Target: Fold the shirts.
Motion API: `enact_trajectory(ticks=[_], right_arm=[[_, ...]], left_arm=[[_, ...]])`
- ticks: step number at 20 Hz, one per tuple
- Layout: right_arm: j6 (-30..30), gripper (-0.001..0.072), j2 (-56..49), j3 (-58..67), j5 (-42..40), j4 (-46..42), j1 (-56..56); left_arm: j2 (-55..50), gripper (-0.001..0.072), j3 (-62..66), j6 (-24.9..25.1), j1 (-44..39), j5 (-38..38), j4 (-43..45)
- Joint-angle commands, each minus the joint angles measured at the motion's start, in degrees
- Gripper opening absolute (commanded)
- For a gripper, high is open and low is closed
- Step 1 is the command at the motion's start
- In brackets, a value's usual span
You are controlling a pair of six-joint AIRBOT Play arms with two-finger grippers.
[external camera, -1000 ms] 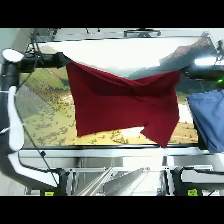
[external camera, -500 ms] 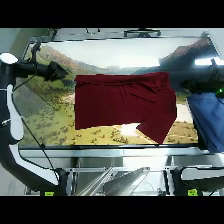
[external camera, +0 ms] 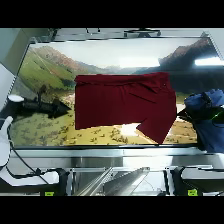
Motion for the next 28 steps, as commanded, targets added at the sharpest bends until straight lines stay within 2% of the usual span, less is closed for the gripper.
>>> enact_trajectory(ticks=[1, 6, 14, 18, 22, 23, 24, 25, 28], right_arm=[[0.1, 0.0393, -0.8, -2.3, -2.7, -1.0, 0.4], [-0.2, 0.039, -0.9, -2.3, -4.3, 0.7, 2.1], [-0.2, 0.0387, -1.4, -2.2, -7.1, 3.1, 8.3], [-0.2, 0.0387, -1.4, -2.2, -7.1, 3.0, 8.3], [-0.2, 0.0387, -1.4, -2.2, -7.0, 3.0, 8.4], [-0.2, 0.0387, -1.4, -2.2, -6.8, 3.0, 8.3], [-0.2, 0.0387, -1.4, -2.2, -6.8, 3.0, 8.3], [-0.2, 0.0387, -1.4, -2.2, -6.8, 3.0, 8.1], [-0.2, 0.0372, -1.4, -2.2, -6.8, 3.0, 7.8]], left_arm=[[2.1, 0.0342, -11.0, 4.0, 1.2, 6.4, 0.0], [2.1, 0.0342, -13.4, 4.9, 1.2, 7.7, -0.1], [2.1, 0.0342, -13.4, 4.6, -0.1, 16.3, 1.6], [1.2, 0.0341, -13.4, 4.6, -5.5, 19.9, 0.6], [-4.4, 0.034, -13.4, 5.1, -11.6, 16.3, -1.5], [-5.7, 0.0291, -13.4, 6.3, -12.2, 14.8, -2.3], [-6.3, 0.0161, -13.2, 6.4, -12.4, 13.9, -2.1], [-6.8, 0.0079, -12.4, 6.4, -12.3, 12.8, -2.1], [-7.1, 0.0044, -8.5, 5.8, -10.4, 9.9, -2.2]])
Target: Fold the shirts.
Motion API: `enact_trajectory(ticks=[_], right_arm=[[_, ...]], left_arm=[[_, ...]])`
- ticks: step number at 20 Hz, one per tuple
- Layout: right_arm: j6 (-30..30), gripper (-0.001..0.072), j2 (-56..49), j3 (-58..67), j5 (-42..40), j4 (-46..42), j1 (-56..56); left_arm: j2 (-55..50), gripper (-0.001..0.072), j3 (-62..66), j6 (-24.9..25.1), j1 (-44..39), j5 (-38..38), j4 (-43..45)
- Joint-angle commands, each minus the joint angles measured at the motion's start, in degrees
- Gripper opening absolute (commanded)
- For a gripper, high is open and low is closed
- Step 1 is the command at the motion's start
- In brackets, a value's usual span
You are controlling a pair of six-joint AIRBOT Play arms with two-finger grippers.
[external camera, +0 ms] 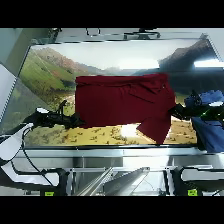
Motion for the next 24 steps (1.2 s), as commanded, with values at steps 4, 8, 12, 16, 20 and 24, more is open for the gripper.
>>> enact_trajectory(ticks=[4, 8, 12, 16, 20, 24], right_arm=[[0.0, 0.0225, 0.0, 0.7, 0.1, 0.0, -0.3], [0.0, 0.0026, 0.0, 0.7, 0.6, 1.3, -0.3], [-2.5, 0.0026, 2.6, 0.7, 5.3, 5.7, -0.3], [-6.3, 0.0026, 15.9, 2.9, 13.3, 19.1, -0.4], [-6.3, 0.0026, 38.0, 13.4, 11.8, 31.3, -0.4], [-6.3, 0.0026, 54.9, 29.0, -5.9, 29.6, -0.4]], left_arm=[[-0.9, 0.0019, 6.6, -1.8, 1.7, -4.5, -0.3], [-0.9, 0.0018, 8.2, -1.8, 2.3, -3.8, -0.3], [0.2, 0.0018, 10.4, 0.2, 3.9, -8.7, -6.8], [9.2, 0.0018, 17.1, 3.6, 6.4, -17.4, -17.5], [22.2, 0.0019, 30.9, 6.4, 12.5, -28.5, -47.0], [30.9, 0.002, 48.8, 6.3, 26.2, -30.7, -70.9]])
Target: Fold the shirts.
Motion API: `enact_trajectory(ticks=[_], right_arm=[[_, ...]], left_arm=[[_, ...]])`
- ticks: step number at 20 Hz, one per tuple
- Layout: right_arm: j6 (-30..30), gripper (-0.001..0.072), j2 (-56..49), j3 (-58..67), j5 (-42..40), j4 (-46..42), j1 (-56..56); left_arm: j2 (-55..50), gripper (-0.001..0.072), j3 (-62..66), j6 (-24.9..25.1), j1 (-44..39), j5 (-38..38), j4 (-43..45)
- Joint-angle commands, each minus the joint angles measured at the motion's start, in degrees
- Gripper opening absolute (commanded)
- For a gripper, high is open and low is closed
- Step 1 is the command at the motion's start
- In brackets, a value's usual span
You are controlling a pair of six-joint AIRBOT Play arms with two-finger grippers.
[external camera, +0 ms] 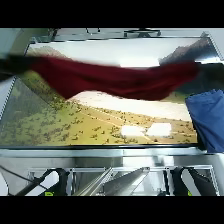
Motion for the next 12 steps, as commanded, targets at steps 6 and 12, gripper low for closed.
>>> enact_trajectory(ticks=[6, 12], right_arm=[[0.5, 0.0027, 12.2, 20.8, -18.5, -9.9, 0.0], [0.5, 0.0026, -8.9, 19.3, -1.6, -6.4, 3.8]], left_arm=[[11.0, 0.0021, 17.3, -2.6, 31.3, -1.8, -21.3], [5.1, 0.0021, 3.4, -1.4, 4.5, 2.7, 10.8]])
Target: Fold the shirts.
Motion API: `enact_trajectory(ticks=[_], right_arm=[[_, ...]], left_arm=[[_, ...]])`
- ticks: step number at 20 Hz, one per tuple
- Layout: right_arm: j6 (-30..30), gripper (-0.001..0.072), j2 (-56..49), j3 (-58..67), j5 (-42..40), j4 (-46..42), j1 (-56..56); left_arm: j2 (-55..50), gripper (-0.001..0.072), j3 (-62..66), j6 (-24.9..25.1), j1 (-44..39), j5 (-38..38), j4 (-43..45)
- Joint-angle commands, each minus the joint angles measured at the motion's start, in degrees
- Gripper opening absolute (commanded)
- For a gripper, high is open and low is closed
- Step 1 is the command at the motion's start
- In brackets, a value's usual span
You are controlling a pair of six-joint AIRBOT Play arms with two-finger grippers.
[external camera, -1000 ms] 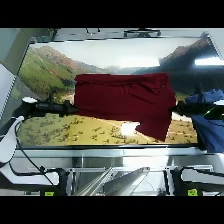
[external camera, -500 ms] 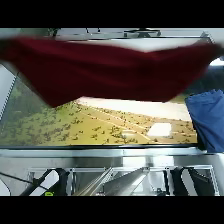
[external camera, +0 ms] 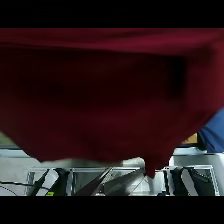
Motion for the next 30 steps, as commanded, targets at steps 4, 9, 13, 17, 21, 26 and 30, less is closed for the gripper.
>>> enact_trajectory(ticks=[4, 9, 13, 17, 21, 26, 30], right_arm=[[0.2, 0.0025, -24.9, -6.6, 8.2, 0.2, 5.6], [-0.2, 0.0025, -46.8, -8.0, 7.6, 0.5, 7.3], [-0.2, 0.0024, -58.0, -6.9, 2.9, 4.7, 7.0], [1.1, 0.0024, -64.4, 0.3, 8.0, 5.6, 5.8], [5.2, 0.0024, -64.0, 0.3, 11.8, -6.9, 5.1], [14.3, 0.0024, -62.3, 0.1, 11.7, -24.7, 9.1], [17.9, 0.0024, -61.1, 0.1, 8.8, -33.0, 12.4]], left_arm=[[-14.9, 0.0021, -13.6, 1.7, -22.4, 16.0, 31.2], [-39.0, 0.002, -8.5, 3.0, -27.8, 21.9, 35.4], [-57.5, 0.0017, 5.8, -1.9, -28.7, 21.6, 35.5], [-65.1, 0.0015, 18.1, -6.3, -28.1, 21.2, 36.0], [-65.5, 0.0015, 25.5, -12.5, -28.4, 17.7, 51.9], [-65.3, 0.0008, 26.9, -16.5, -33.2, 13.5, 68.7], [-65.3, 0.0008, 26.9, -18.1, -37.2, 12.4, 77.8]])
